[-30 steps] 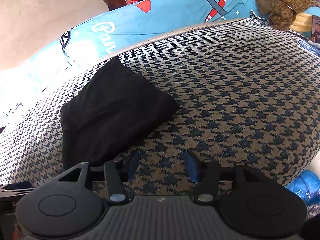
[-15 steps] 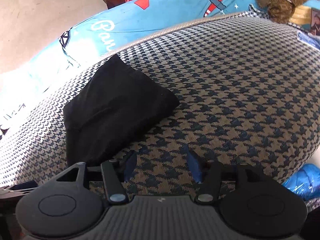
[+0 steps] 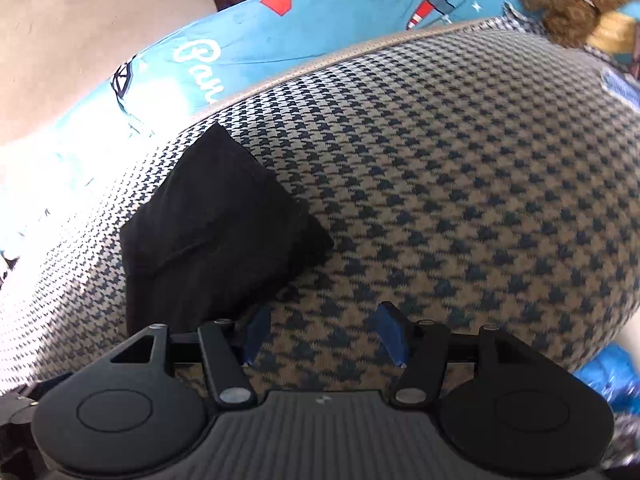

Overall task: Fold clothes
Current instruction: 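Release the folded black bundle and pull both grippers back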

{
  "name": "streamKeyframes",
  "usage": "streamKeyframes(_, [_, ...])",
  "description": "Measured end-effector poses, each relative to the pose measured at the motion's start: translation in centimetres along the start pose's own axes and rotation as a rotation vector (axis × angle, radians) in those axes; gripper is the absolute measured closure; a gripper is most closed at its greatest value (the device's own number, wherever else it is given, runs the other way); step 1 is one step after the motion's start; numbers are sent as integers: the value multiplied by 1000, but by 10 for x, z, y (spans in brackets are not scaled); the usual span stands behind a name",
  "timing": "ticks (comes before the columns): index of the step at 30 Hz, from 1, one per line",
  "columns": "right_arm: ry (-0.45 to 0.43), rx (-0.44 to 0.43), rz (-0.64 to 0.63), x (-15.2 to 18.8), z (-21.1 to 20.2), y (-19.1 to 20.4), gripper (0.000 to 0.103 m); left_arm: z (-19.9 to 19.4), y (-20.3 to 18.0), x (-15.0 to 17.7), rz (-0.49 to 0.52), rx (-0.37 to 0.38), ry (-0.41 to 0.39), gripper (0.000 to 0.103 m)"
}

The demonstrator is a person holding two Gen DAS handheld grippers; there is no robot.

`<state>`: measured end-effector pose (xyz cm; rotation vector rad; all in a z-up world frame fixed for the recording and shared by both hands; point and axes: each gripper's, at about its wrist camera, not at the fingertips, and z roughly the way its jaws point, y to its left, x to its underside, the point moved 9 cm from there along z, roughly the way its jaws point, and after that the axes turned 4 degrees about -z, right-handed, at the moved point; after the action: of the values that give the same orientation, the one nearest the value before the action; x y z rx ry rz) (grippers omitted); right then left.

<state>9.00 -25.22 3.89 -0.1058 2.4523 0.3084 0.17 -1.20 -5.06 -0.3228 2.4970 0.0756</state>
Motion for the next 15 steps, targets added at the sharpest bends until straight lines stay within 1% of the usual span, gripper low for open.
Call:
streamKeyframes(3, [15,37,-75,-12,6,-2,44,0,0,0,-1,-2,-1,0])
streamKeyframes(5, [23,45,-101,-19,10,-4,44,0,0,0,-1,-3,-3,0])
streamKeyframes(15, [23,35,-117,-37,19,-5,44,-1,0,-4,-11,0,-10,0])
